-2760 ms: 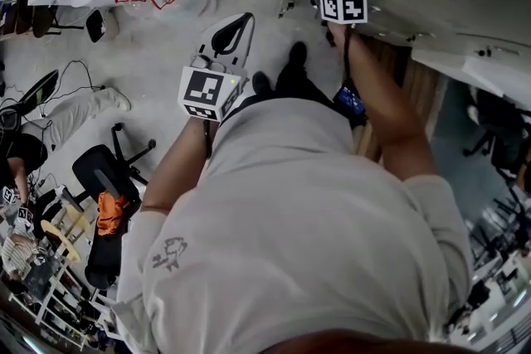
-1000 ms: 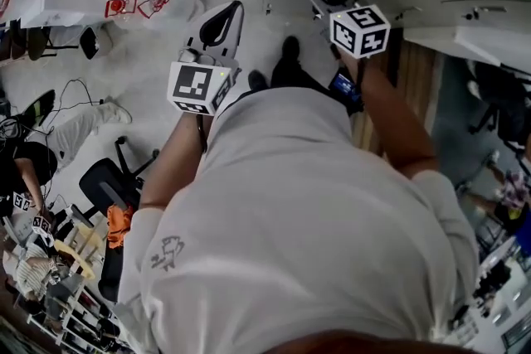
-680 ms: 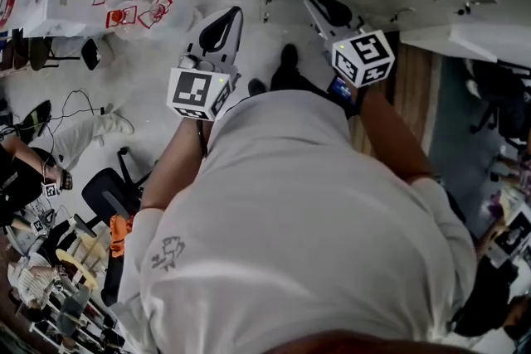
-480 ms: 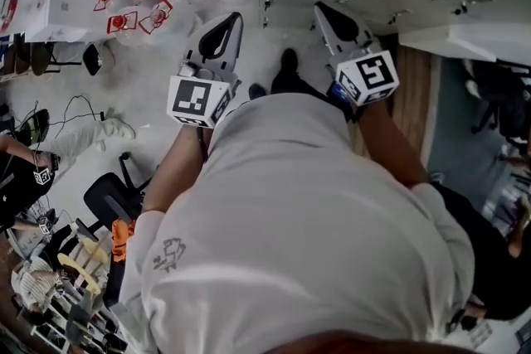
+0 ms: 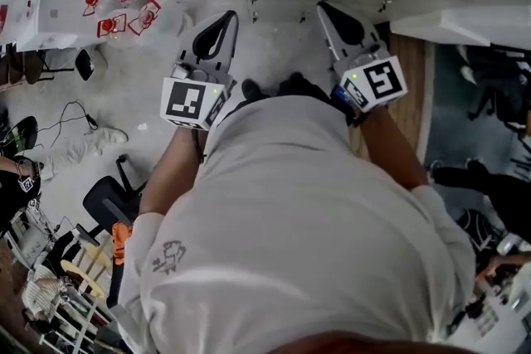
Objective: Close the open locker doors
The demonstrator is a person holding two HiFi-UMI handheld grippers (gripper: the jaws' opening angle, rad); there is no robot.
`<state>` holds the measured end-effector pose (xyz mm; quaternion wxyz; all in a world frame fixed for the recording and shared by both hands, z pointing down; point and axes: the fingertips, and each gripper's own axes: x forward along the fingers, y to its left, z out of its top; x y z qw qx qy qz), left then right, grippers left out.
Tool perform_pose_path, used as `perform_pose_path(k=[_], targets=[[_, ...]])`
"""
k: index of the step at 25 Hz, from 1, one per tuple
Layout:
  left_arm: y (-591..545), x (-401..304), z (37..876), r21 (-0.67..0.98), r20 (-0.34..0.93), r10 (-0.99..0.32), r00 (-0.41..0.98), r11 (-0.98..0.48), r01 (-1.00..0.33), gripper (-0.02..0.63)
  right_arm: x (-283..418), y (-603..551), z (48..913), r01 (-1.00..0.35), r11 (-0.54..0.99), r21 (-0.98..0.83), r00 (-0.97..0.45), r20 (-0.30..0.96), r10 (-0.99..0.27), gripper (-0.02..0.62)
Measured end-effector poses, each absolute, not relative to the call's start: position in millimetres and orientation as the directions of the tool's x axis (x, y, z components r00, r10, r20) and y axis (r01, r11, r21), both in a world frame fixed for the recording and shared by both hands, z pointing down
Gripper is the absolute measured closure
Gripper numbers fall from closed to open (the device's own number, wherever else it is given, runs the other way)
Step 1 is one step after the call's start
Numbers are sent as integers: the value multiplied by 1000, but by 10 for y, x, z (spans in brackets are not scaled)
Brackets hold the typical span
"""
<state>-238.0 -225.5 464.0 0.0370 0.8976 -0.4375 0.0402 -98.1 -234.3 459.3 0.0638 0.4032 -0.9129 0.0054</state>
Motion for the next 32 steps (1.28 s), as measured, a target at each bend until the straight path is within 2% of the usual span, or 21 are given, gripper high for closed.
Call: perform_pose_path(k=[6,19,25,32], targets=[[-2105,-2036,4423,20,77,-790,608,-609,-793,611,-728,-2101,4302,-731,681,45,-677,77,-732,597],[-1419,-629,4303,15,80,-785,615,-616,-788,611,669,-1365,4261,-718,696,31,-693,70,-718,597],[-1071,-233,4162,31,27,-787,616,-615,-788,611,965,-1006,4264,-713,701,24,-698,67,-713,598],[-936,44,4148,36,24,-770,638,-637,-770,611,1215,-824,4219,-727,687,17,-684,66,-726,598]])
